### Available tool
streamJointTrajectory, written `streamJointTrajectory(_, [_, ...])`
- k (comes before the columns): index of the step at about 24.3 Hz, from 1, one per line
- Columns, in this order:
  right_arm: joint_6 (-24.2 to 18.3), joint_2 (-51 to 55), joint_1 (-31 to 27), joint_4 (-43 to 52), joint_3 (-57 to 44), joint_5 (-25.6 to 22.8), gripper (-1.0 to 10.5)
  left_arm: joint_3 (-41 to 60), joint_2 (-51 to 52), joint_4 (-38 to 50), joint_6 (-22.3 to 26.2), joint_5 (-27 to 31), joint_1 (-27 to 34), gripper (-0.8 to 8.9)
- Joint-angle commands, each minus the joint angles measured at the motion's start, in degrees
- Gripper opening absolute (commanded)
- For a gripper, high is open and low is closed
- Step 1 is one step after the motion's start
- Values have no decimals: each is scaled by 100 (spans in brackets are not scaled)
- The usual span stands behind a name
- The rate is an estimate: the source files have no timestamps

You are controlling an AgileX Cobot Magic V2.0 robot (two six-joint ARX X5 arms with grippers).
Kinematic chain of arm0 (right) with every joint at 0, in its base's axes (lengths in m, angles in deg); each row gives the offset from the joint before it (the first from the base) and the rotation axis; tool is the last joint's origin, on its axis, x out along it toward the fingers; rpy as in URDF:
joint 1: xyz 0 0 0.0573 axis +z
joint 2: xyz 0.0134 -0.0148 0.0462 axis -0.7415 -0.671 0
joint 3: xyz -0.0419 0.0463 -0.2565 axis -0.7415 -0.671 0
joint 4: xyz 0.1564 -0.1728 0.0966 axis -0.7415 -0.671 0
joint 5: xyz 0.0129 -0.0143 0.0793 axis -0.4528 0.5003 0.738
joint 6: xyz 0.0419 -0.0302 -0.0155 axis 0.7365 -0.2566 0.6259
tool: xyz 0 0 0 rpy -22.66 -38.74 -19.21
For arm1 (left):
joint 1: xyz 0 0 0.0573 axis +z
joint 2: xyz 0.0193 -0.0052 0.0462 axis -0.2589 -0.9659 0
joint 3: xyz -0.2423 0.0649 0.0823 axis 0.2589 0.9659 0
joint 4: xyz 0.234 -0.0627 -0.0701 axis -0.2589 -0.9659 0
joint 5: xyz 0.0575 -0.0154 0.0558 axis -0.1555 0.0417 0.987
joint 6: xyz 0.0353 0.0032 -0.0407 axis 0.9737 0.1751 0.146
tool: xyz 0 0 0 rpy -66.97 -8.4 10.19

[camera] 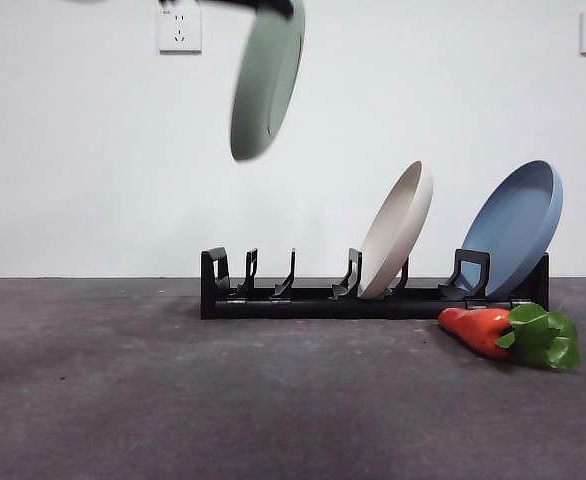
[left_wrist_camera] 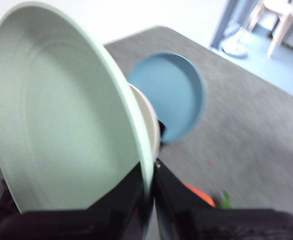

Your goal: Take the green plate from the plate rack,put the plate on the table,take the carrot from the table,put the carrot in the plate

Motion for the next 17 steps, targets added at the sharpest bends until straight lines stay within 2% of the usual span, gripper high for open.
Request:
streamJointTrajectory(1, [-15, 4, 13, 33, 24, -17, 626, 2, 426, -787, 542, 669, -286, -7])
streamJointTrajectory(5, [24, 7, 13, 33, 24, -17, 626, 2, 632, -1845, 837, 1486, -719, -6])
streamJointTrajectory(9, [24, 7, 13, 33, 24, -17, 626, 39, 629, -2551, 1021, 2149, -1231, -6])
streamJointTrajectory(13, [20, 4, 13, 35, 24, -20, 626, 374, 627, -2500, 1047, 2699, -1937, -6])
streamJointTrajectory(17, [15, 4, 13, 35, 24, -17, 626, 1080, 590, -2085, 1047, 3263, -2463, -6])
